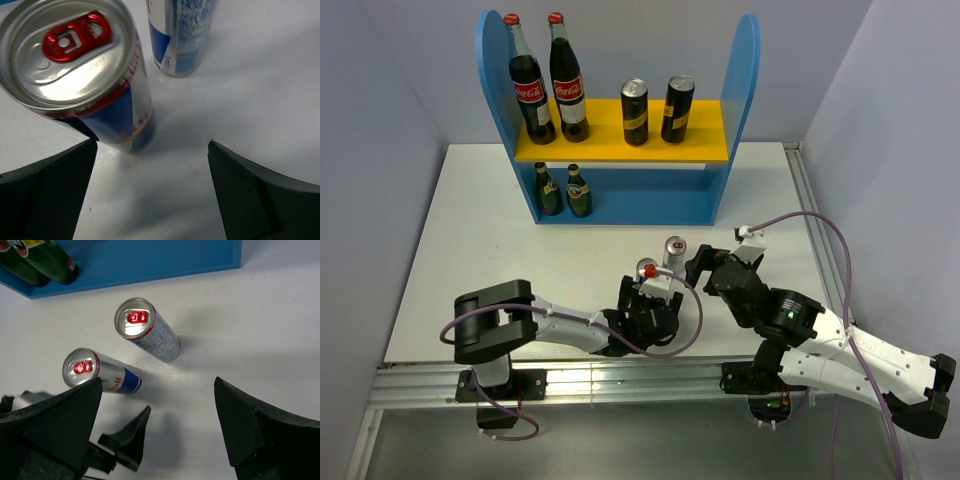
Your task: Place and organize the beverage onto the shelf
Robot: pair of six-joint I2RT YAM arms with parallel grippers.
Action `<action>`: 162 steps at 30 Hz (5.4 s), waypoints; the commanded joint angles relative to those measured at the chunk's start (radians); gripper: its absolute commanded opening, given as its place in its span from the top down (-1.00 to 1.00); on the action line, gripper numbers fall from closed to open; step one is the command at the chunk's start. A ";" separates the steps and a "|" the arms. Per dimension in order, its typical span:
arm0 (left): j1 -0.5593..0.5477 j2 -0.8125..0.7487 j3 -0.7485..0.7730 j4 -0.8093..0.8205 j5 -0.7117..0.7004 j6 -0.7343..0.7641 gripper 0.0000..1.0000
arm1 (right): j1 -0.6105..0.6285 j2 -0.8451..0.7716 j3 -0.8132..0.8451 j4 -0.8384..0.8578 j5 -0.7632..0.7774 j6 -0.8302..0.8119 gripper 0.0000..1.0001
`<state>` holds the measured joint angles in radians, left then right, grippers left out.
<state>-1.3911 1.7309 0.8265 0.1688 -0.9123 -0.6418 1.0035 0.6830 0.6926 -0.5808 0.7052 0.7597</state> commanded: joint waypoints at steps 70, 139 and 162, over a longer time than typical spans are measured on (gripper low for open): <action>0.629 0.464 0.700 0.316 0.363 0.281 0.83 | 0.004 -0.148 -0.108 0.053 -0.012 -0.051 -1.00; 0.188 -1.067 0.180 -1.170 -0.017 -0.298 -0.99 | -0.180 0.723 0.038 0.549 -0.067 -0.100 -1.00; 0.188 -1.102 0.169 -1.147 -0.033 -0.279 -0.99 | -0.203 0.840 0.048 0.595 -0.001 -0.057 0.47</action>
<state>-1.1984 0.6308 0.9878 -0.9741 -0.9211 -0.9119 0.8024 1.5143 0.7219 0.0296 0.6563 0.6918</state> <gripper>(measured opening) 0.993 0.793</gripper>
